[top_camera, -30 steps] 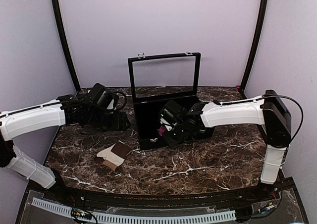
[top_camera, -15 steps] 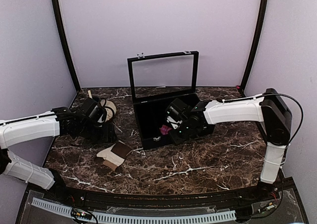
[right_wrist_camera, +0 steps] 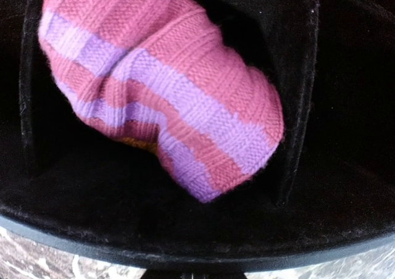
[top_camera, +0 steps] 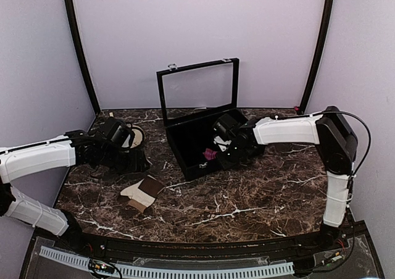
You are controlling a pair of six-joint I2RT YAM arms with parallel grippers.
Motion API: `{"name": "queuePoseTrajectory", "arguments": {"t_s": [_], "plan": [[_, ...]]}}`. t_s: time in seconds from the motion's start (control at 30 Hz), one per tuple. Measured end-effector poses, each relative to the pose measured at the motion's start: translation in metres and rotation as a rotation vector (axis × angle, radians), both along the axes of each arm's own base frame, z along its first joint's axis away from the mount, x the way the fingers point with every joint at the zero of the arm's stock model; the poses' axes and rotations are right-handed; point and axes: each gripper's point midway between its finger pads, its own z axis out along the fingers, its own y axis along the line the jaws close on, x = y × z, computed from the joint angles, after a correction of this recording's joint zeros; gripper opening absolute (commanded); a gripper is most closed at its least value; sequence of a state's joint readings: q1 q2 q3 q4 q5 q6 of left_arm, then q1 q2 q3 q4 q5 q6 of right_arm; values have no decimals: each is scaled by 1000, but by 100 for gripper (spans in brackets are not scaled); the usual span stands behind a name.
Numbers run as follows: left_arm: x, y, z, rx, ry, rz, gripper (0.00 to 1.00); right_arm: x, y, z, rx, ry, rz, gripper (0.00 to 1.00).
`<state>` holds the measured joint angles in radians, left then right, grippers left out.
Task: Roll the socks
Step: Move the storage box to the corner of the board.
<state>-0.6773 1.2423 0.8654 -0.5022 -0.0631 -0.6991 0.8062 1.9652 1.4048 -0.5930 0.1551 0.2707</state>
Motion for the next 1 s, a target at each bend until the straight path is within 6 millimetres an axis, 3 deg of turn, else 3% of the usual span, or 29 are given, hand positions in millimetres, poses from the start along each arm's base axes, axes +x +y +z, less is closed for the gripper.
{"name": "queuePoseTrajectory", "arguments": {"t_s": [0.3,0.63,1.0], "plan": [[-2,-1,-10,5,24,-7,71,38,5,0,-7,-17,0,0],[-15,7,-34,36,81,-6,73,77,5,1,-2,-45,-16,0],[-26,14,-53,46,138,5,74,97,-3,0,-1,-57,-30,0]]}}
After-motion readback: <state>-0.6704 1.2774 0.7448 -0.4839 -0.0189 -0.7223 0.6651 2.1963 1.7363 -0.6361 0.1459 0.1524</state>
